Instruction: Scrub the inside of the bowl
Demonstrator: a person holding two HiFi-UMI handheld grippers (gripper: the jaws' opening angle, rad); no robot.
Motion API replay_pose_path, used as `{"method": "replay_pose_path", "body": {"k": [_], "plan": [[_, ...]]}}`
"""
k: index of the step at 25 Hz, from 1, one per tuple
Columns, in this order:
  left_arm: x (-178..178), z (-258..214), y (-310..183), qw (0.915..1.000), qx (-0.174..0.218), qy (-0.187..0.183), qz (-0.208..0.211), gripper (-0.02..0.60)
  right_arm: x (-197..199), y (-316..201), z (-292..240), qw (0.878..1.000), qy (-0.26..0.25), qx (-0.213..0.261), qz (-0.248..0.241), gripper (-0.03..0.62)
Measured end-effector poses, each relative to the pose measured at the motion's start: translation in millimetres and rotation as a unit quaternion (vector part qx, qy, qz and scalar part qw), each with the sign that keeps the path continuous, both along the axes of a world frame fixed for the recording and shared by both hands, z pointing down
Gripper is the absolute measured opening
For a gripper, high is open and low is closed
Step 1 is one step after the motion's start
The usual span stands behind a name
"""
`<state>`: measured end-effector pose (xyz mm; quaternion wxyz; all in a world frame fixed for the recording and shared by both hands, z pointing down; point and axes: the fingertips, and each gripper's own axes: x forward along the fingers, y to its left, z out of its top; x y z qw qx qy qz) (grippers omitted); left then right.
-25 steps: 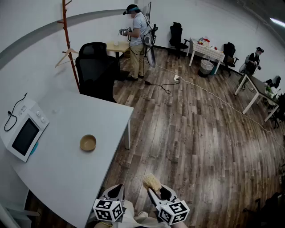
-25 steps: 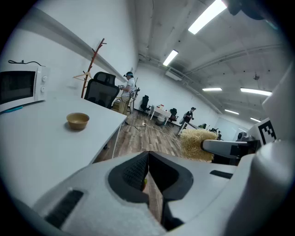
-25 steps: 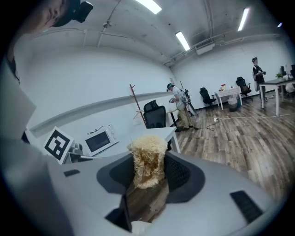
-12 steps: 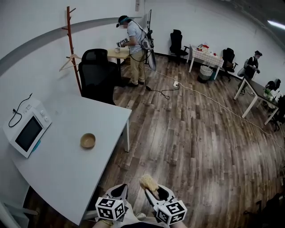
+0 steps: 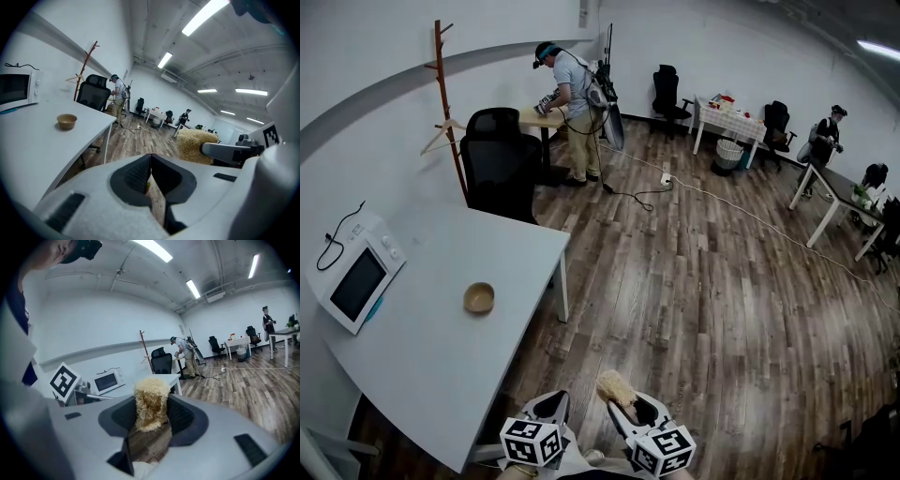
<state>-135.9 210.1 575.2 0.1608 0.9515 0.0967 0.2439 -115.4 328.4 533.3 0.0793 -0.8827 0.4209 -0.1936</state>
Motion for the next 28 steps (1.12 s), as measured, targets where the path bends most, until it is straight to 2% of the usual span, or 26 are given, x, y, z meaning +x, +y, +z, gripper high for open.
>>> {"method": "replay_pose_path", "body": {"k": [8,12,21,28], "plan": [[-2.7,5.6,-5.3,0.9998,0.001,-0.013,-0.014,0.02,6.5,-2.4,1.4,1.0,0.0,0.001,-0.012,0.181],[9.6,5.6,-14.6,0.9996,-0.004,-0.012,-0.025,0.02,16.6,-14.6,-2.3,1.0,0.002,-0.002,-0.024,0.181],[72.6,5.9,-29.3,0.9998,-0.008,-0.007,-0.015,0.019,70.0,-41.6,-8.4,0.999,0.018,-0.01,-0.033,0.181],[137.6,0.7,-61.7,0.9998,-0.007,-0.001,-0.017,0.02,133.2,-71.5,-11.6,0.999,0.017,-0.017,-0.032,0.181]]}}
